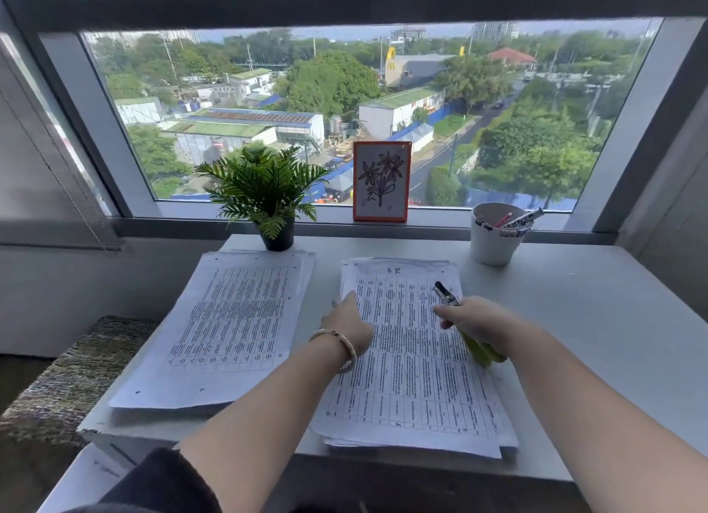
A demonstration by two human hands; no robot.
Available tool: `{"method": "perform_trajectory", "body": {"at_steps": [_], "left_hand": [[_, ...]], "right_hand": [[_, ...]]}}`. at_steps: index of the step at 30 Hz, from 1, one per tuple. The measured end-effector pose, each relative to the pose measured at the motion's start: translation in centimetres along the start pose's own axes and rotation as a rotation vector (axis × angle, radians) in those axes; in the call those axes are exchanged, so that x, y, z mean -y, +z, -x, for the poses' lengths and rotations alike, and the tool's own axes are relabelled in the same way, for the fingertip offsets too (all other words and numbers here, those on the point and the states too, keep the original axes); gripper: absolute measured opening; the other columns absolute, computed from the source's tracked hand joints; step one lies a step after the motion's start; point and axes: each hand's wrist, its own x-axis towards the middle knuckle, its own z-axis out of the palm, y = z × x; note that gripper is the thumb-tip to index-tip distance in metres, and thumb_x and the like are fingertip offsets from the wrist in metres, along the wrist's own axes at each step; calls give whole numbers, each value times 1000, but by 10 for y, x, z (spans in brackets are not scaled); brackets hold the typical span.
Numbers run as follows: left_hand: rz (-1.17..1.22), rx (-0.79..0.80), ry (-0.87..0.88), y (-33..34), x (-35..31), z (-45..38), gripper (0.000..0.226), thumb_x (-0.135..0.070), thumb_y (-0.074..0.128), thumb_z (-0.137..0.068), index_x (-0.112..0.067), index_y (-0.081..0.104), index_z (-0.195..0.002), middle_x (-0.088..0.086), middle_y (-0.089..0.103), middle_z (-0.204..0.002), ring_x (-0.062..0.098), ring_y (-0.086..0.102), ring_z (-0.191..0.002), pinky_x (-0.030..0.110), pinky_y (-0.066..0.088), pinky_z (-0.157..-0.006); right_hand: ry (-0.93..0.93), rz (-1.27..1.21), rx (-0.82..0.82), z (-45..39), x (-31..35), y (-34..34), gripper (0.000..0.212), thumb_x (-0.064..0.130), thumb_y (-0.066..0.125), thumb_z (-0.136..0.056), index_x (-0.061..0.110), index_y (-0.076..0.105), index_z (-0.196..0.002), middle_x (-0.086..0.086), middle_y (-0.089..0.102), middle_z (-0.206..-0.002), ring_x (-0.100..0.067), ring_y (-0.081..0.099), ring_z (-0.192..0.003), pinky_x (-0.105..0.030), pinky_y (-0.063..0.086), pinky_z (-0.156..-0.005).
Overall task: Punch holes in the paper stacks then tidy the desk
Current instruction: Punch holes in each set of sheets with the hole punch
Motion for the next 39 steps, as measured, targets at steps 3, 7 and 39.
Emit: {"method": "perform_trajectory", "body": {"at_steps": [3, 7, 39], "left_hand": [[8, -51, 21, 3, 1, 2, 72, -10, 47, -87, -29, 16, -149, 10, 37, -148, 37, 51, -122, 48, 50, -93], [43, -139, 97, 3, -1, 4, 72, -10, 54, -85, -24, 23, -148, 6, 43, -142, 25, 57, -108, 27, 48, -74], [971, 439, -111, -39, -11, -9, 28, 11, 53, -88, 16, 52, -116, 23, 64, -89, 26, 70, -65, 36, 60, -61]], "right_hand": [[0, -30, 0, -4, -4, -1, 41, 54, 50, -93, 20, 68, -79, -6, 62, -91, -21, 56, -80, -28, 40, -67], [1, -44, -11, -4, -7, -3, 39, 52, 50, -93, 21, 68, -78, -7, 60, -92, -19, 54, -77, -26, 36, -60], [0, -685, 46, -6, -49, -22, 39, 45, 56, -91, 9, 68, -84, -10, 62, -95, -23, 56, -90, -41, 45, -89]]}}
